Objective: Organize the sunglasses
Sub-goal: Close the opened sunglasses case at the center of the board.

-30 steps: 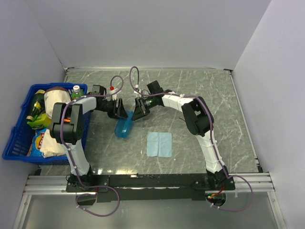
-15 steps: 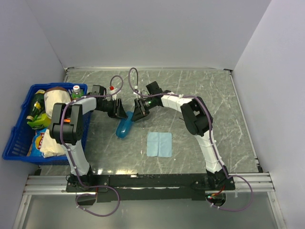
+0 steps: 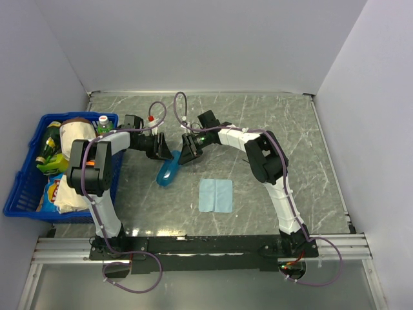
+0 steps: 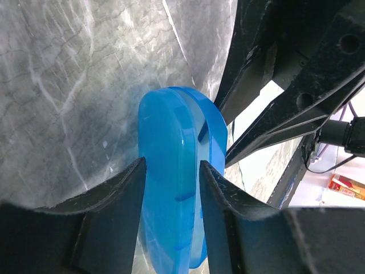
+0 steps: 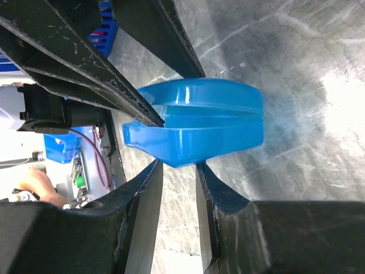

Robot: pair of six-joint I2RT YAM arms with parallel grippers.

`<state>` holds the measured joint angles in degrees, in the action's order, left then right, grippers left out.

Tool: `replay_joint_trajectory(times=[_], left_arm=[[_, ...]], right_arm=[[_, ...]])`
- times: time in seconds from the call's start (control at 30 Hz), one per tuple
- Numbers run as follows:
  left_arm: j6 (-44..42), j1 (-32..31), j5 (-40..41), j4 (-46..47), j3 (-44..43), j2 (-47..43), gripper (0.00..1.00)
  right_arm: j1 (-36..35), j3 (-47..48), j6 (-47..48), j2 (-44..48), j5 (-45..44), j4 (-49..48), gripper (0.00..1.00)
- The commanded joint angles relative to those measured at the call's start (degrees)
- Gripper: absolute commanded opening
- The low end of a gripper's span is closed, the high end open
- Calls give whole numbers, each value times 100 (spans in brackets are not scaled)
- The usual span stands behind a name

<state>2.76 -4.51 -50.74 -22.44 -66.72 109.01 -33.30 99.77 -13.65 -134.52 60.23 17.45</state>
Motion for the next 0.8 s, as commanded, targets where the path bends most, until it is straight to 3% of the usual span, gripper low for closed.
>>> replay_joint_trajectory(times=[0.0, 0.77], left_arm=[[84, 144, -814, -24, 62, -249, 48], [-162, 21, -771, -226, 36, -390, 52]], right_arm=[[-89, 166, 117, -101, -125, -216, 37], [-89, 289, -112, -136, -178, -278, 38]])
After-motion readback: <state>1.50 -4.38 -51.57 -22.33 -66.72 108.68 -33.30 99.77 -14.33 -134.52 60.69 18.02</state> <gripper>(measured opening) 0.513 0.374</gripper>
